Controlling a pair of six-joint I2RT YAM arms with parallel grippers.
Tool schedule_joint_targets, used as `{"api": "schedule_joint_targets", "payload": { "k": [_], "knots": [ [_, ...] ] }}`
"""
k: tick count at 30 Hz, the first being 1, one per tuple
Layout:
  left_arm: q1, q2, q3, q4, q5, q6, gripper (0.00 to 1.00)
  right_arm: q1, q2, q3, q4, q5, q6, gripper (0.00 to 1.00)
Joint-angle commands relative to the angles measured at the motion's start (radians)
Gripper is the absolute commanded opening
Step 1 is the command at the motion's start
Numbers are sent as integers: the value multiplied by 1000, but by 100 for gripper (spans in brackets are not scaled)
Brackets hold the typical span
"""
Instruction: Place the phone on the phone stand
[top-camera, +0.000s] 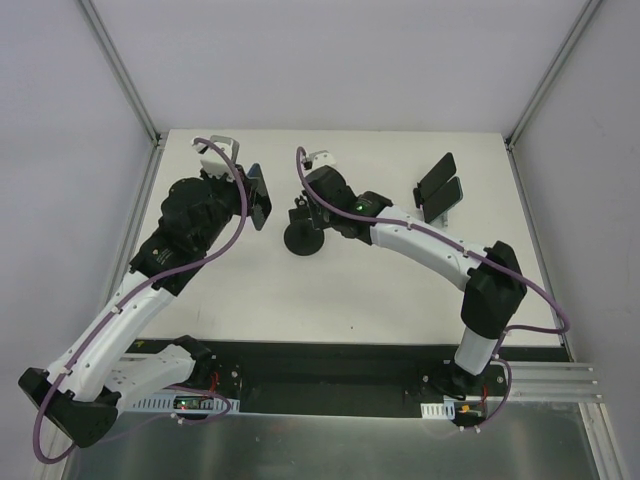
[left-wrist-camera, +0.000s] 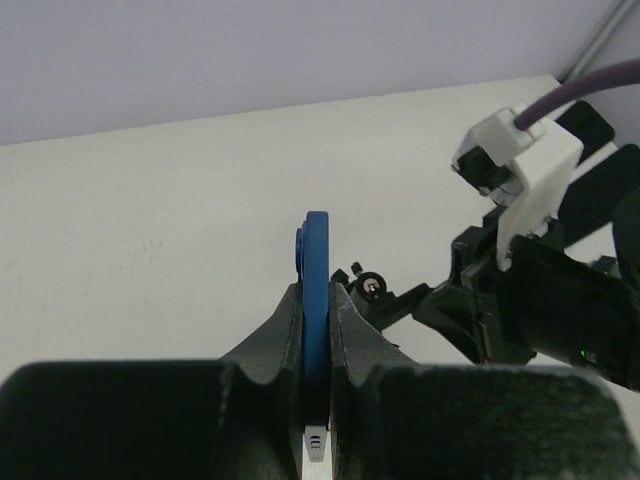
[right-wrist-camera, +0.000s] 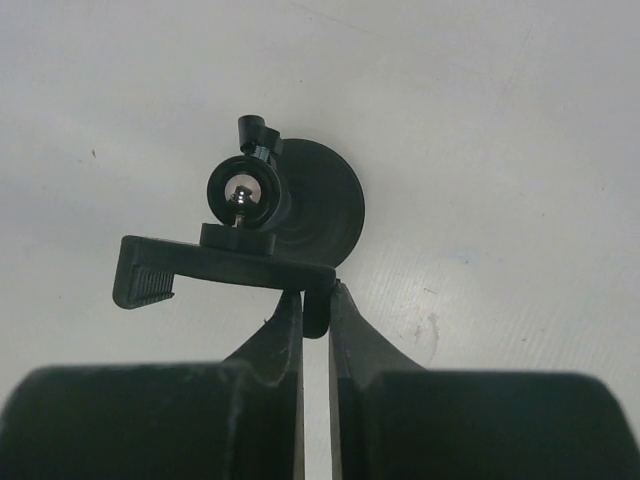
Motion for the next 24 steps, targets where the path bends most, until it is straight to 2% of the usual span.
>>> {"api": "schedule_joint_targets", "payload": {
  "k": [1,4,5,12,18,24],
  "knots": [
    [40,-5,19,81,374,7,0,-8,-26,25,-4,-16,-130,1],
    [56,16,10,103,617,63,0,-52,-51,3,3,-183,-228,1],
    [56,18,5,134,758,76,0,-66,-63,-2,0,-256,-242,1],
    [56,51,-39,251,1151,126,0,-206,-100,-29,-1,-616,-332,1],
    [46,145,-140,533,1256,162,0,-264,-86,-26,3,-803,-352,1],
    [45,352,1,492,1313,200,0,-270,-63,-3,-20,-843,-384,1]
  ]
}}
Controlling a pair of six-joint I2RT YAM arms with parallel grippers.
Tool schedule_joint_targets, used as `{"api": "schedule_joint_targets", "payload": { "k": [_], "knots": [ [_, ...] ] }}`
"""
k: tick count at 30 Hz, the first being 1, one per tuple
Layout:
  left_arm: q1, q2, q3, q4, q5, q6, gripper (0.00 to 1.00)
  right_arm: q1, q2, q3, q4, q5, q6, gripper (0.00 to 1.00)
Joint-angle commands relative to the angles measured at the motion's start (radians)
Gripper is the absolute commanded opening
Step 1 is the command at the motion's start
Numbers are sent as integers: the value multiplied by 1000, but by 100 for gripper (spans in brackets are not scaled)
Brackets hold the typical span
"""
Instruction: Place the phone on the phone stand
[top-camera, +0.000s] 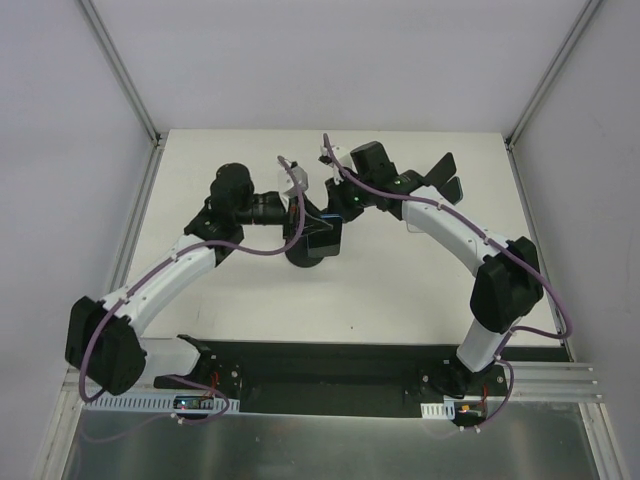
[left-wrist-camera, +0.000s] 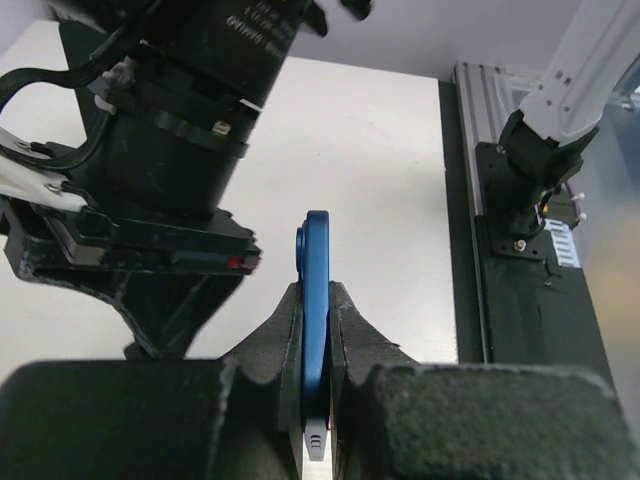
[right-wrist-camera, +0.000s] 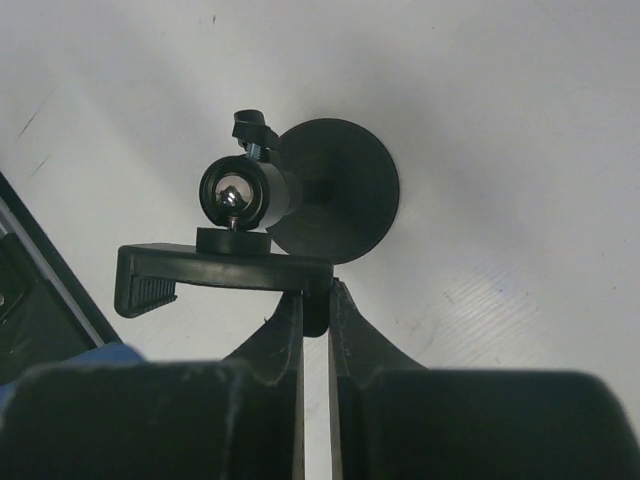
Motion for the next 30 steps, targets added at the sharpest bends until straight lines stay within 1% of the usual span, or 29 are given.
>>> {"api": "schedule_joint_targets", "payload": {
  "k": [1,3,4,6,10,25,30],
  "knots": [
    [-7,111,118,107,110,64,0,0,-28,30,13,-136,-37,1],
    [-7,139,156,73,134,102,0,1,-32,25,13,-158,-52,1],
    [-7,163,173,23,145,119,0,1,-34,25,11,-165,-58,1],
    [-6,186,228,-30,203,165,0,-2,-40,16,8,-202,-80,1],
    [-7,237,262,-44,265,168,0,-6,-43,8,7,-260,-101,1],
    [39,301,288,-116,297,205,0,-19,-51,-9,1,-320,-153,0],
    [58,285,276,-122,263,209,0,-23,-54,-16,-1,-314,-158,0]
  ]
}}
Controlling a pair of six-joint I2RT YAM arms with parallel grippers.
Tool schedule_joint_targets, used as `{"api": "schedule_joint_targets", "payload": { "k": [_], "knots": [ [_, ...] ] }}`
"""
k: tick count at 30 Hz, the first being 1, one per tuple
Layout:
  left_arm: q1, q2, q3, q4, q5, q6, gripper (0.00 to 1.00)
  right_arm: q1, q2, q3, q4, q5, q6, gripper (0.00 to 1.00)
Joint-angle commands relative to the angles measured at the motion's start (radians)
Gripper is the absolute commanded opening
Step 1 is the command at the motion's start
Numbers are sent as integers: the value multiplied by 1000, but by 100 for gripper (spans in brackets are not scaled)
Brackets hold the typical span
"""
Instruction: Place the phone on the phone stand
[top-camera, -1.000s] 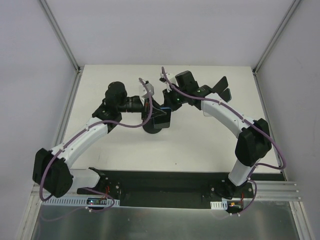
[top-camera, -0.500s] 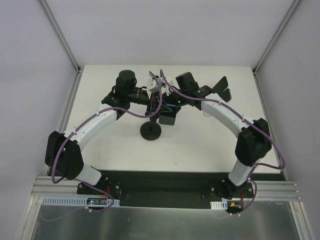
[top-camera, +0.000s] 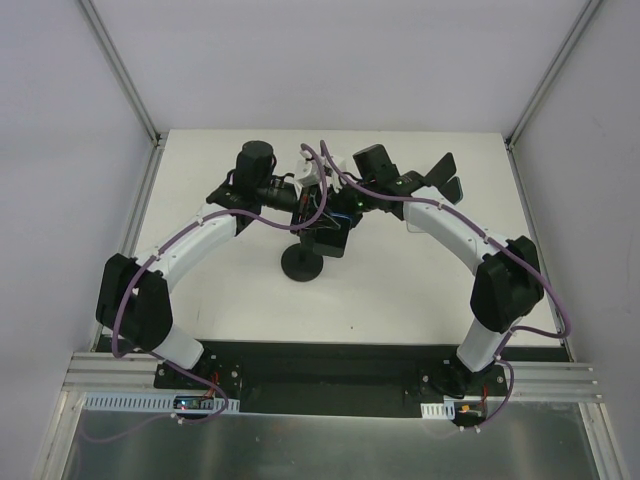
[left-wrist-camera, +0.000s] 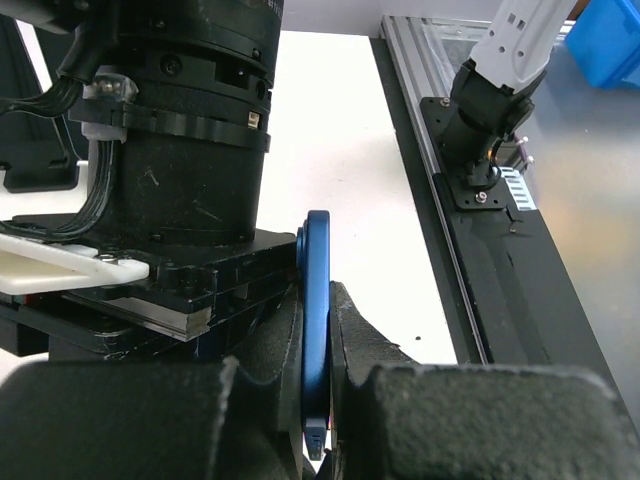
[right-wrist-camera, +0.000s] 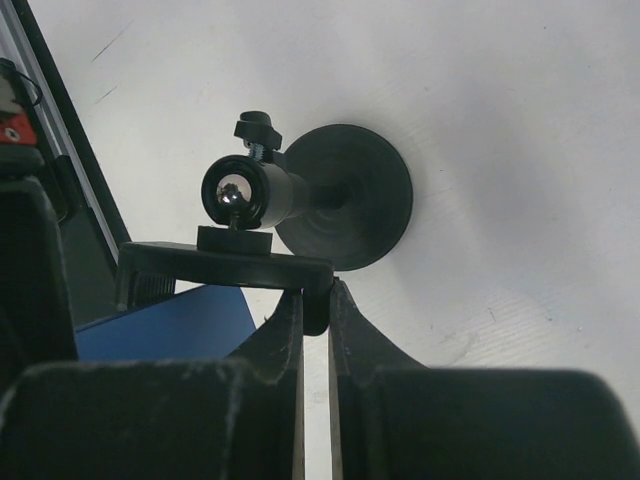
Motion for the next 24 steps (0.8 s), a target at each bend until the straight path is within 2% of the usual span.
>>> {"api": "schedule_joint_targets", "payload": {
  "k": [1,5,6,8,9,10,13,15,18,19,24],
  "knots": [
    [34,-35,22,35,-10,45,0,-10,-58,1,42,-67,-11,0],
    [42,-130,-67,38,-274,45,0,-14,-83,-54,124,10,62,0],
    [42,-173,-89,46,-401,43,0,-13,-100,-68,148,30,108,0],
    [42,-214,-162,95,-541,11,0,-2,-117,-94,207,129,165,0],
    [40,-257,-190,124,-689,-4,0,4,-123,-103,214,163,182,0],
    [36,-279,-254,164,-746,-22,0,33,-135,-105,222,271,220,0],
    [34,-349,-349,293,-835,-44,0,88,-161,-140,281,369,271,0],
    [34,-356,-350,301,-808,-55,0,98,-151,-138,289,336,279,0],
    [37,-298,-260,200,-433,-38,0,96,-112,-99,259,242,244,0],
    [34,-282,-208,154,-269,-44,0,93,-100,-77,234,198,225,1],
    [14,-261,-181,178,-100,-87,0,66,-94,-57,208,50,148,0]
  ]
}}
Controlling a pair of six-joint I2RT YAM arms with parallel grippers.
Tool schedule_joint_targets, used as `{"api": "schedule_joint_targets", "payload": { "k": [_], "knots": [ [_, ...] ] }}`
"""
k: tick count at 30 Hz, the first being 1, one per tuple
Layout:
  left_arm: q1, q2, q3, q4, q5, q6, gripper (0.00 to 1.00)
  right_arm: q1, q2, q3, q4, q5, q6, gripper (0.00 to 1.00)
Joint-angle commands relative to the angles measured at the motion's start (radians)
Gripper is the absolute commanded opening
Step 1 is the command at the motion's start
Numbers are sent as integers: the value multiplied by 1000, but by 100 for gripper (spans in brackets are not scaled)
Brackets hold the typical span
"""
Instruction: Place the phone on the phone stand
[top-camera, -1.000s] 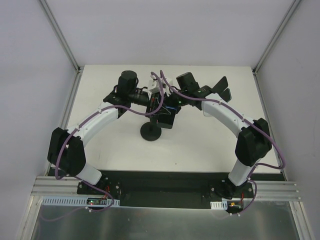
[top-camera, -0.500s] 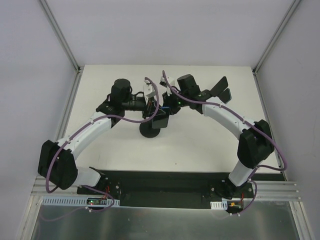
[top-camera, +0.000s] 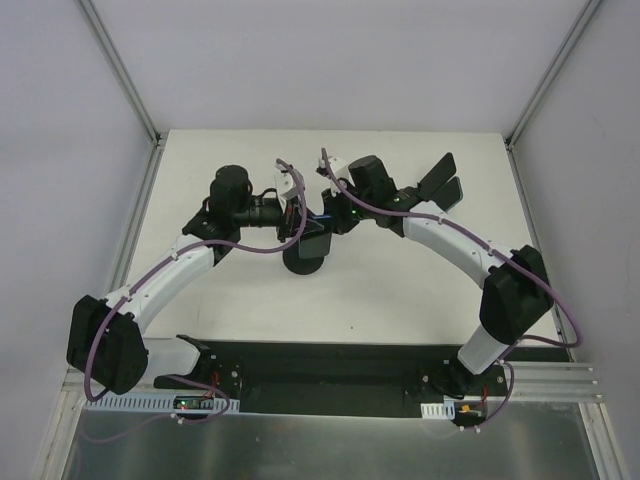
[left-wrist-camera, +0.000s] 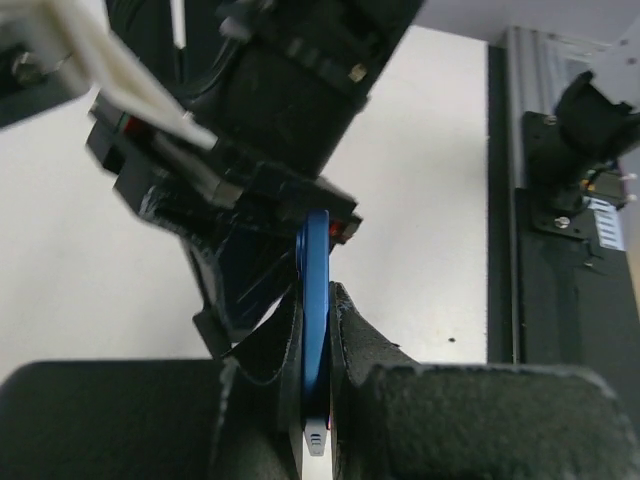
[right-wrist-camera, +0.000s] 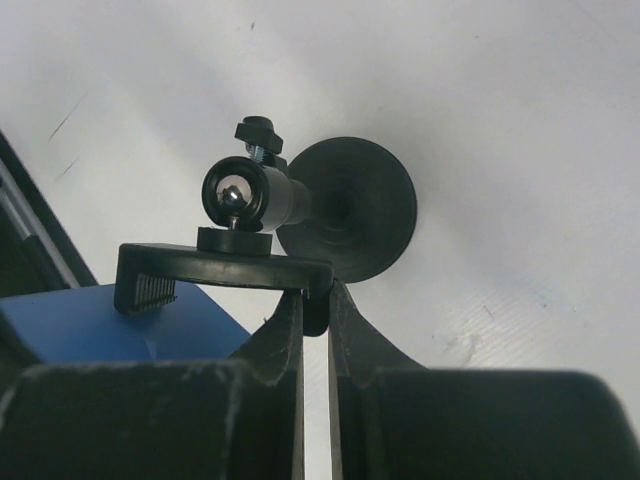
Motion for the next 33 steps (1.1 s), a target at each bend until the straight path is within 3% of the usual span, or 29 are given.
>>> {"api": "schedule_joint_targets", "payload": {
  "k": [1,7,15,25,29,33],
  "knots": [
    [-6,4,95,90,251,-9,0,-27,-10,85,-22,-249,-58,1],
    [-14,122,197,58,317,-27,0,-54,8,120,-79,-354,-104,0],
    [-23,233,267,10,271,-7,0,-51,7,139,-109,-379,-138,0],
    [-14,198,265,-79,170,79,0,-51,-3,100,-79,-405,-126,1],
    [3,219,289,-99,319,97,0,-51,0,103,-92,-454,-149,0],
    [0,220,287,-102,347,112,0,-52,10,125,-116,-482,-163,0]
  ]
}}
